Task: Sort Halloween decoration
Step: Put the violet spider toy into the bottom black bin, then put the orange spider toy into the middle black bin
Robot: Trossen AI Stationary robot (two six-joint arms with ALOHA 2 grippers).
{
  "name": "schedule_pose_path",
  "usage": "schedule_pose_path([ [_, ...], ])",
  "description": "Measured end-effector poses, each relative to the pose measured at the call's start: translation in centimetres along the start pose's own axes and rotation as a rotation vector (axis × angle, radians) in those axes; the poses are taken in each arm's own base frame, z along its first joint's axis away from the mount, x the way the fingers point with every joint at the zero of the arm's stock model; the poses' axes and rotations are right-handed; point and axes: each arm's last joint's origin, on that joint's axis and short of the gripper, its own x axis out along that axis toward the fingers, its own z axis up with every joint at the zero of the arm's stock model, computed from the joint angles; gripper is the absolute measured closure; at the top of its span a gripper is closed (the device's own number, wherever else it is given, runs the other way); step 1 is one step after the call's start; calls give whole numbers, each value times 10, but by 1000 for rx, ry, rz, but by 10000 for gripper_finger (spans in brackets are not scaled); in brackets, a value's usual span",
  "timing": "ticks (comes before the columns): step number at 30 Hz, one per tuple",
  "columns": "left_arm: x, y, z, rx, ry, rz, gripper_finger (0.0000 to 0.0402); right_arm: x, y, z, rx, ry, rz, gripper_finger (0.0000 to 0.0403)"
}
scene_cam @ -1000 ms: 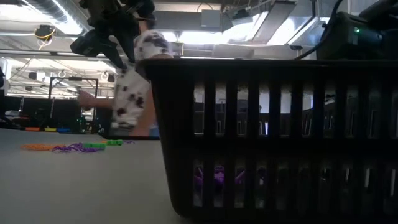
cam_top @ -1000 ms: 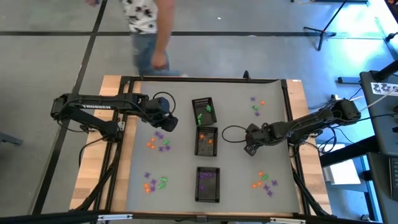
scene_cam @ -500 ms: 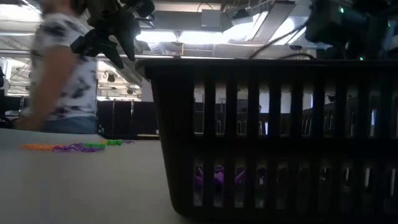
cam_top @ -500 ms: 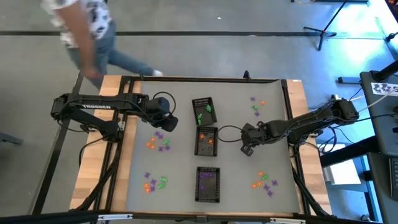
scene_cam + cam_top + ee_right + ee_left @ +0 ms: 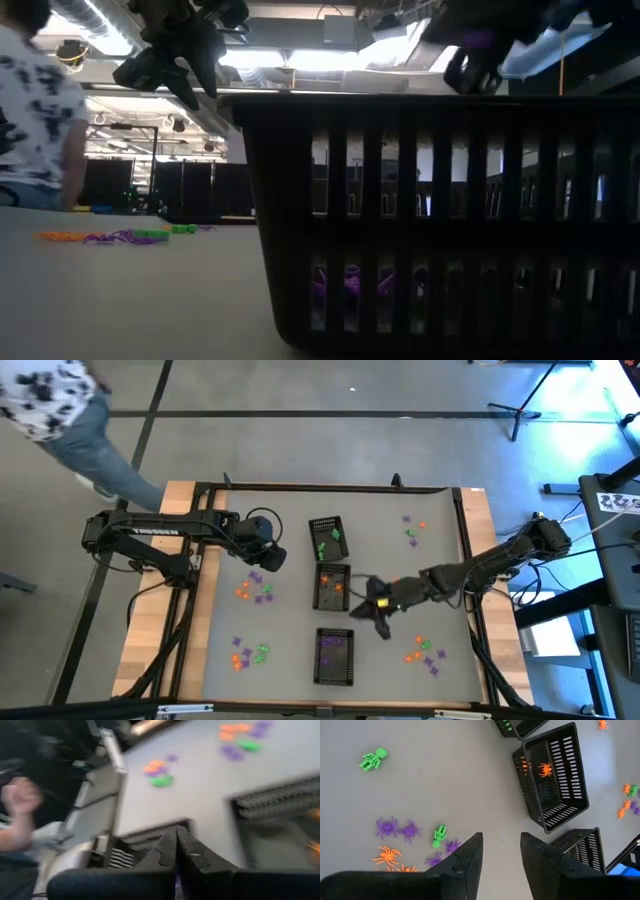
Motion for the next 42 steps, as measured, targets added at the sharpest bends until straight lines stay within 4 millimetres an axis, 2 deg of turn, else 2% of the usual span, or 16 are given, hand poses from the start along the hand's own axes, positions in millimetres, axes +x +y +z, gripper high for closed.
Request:
schedule_pose_path([
  [5,0,0,0,0,0,0,278,16,19,-10,-50,-45,108,400],
  [18,0,0,0,0,0,-1,278,65,51,7,-221,123,95,396],
  [21,0,0,0,0,-1,-1,278,73,53,6,-242,154,111,379],
  [26,0,0,0,0,-1,-1,278,81,53,4,-258,172,114,313],
  [29,0,0,0,0,-1,-1,278,79,52,5,-290,178,96,273],
  [32,0,0,0,0,-1,-1,278,66,49,8,-311,204,0,249],
  [38,0,0,0,0,-1,-2,278,29,40,17,-349,251,-269,240],
  [42,0,0,0,0,-1,-2,278,15,38,21,-353,237,-363,240],
])
